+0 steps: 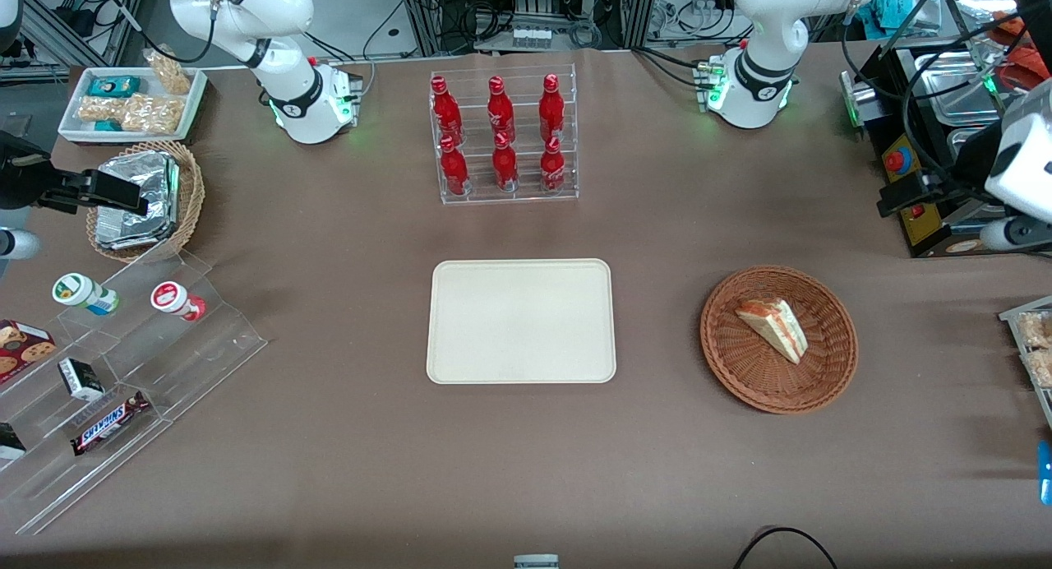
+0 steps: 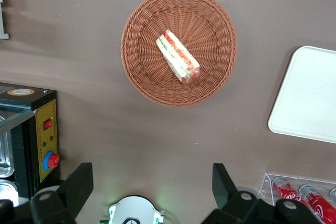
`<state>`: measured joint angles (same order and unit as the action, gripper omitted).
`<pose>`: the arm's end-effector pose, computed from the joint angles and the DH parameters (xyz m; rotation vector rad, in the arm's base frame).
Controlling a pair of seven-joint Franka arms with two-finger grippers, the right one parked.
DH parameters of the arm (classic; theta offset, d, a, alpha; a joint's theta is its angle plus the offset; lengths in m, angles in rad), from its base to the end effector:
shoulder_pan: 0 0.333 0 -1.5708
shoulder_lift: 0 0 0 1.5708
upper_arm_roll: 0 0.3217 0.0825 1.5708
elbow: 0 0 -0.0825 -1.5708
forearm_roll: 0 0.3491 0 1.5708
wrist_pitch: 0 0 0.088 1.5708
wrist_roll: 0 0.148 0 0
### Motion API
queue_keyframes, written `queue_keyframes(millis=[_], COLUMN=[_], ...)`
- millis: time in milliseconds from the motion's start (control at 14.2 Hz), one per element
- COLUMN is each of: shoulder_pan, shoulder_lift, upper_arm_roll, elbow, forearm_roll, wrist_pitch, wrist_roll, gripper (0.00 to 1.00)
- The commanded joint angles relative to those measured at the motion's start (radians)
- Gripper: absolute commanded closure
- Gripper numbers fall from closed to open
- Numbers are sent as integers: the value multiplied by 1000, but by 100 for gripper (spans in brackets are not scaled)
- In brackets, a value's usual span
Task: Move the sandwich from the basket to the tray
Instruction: 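Move the left gripper from rest toward the sandwich in the wicker basket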
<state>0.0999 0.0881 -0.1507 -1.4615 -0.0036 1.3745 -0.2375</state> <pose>0.5179 -0.0234 0.5755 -3.1078 -0.2894 0.2733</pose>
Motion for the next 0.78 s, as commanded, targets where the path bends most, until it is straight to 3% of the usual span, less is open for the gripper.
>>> queue_keyframes(millis=[0, 212, 494, 705], shoulder_pan=[12, 11, 9, 3], shoulder_lift=[28, 13, 15, 39], upper_arm_roll=[13, 42, 42, 40], elbow=[-72, -294, -562, -654], forearm_roll=[2, -54, -67, -96], wrist_pitch=[44, 324, 660, 810], wrist_roll=[-8, -109, -252, -319], gripper=[0, 0, 0, 0])
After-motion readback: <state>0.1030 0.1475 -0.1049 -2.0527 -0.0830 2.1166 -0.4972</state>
